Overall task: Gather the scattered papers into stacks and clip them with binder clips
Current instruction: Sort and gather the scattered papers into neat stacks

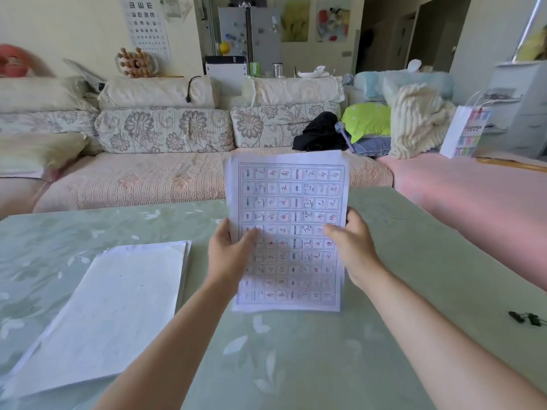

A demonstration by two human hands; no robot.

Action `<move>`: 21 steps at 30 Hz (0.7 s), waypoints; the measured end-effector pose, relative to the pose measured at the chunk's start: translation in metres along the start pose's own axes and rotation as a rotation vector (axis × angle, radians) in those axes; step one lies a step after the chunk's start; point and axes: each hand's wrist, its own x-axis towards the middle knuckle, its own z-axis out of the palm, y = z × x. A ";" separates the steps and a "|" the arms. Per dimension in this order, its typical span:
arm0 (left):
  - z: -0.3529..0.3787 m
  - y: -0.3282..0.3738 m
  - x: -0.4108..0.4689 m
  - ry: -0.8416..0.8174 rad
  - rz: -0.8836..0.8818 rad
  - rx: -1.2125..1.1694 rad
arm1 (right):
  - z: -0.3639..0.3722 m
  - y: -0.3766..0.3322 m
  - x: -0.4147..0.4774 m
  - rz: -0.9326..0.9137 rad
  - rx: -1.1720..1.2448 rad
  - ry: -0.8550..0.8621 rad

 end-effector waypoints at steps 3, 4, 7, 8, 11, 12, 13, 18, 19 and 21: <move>-0.003 0.011 -0.005 -0.010 0.116 0.011 | 0.010 -0.009 -0.007 -0.053 0.003 0.030; -0.005 0.009 -0.008 -0.015 0.126 0.049 | 0.013 -0.009 -0.010 -0.050 -0.025 0.020; -0.013 -0.001 -0.012 -0.042 0.113 0.174 | 0.020 -0.004 -0.020 -0.004 -0.160 -0.033; -0.016 -0.004 -0.011 -0.056 0.101 0.209 | 0.023 -0.003 -0.023 0.007 -0.214 -0.052; -0.024 -0.002 -0.009 -0.056 0.059 0.292 | 0.035 -0.007 -0.029 0.018 -0.309 -0.061; -0.029 0.002 -0.007 -0.043 0.042 0.301 | 0.040 -0.010 -0.030 0.011 -0.313 -0.056; -0.034 0.007 -0.004 -0.030 0.028 0.300 | 0.045 -0.014 -0.031 0.009 -0.311 -0.051; -0.081 0.032 0.017 -0.017 -0.086 0.326 | 0.083 -0.025 -0.036 0.146 -0.240 -0.084; -0.094 0.036 0.020 -0.021 -0.114 0.359 | 0.095 -0.025 -0.039 0.184 -0.230 -0.106; -0.125 0.039 0.025 -0.011 -0.146 0.467 | 0.124 -0.024 -0.048 0.241 -0.219 -0.161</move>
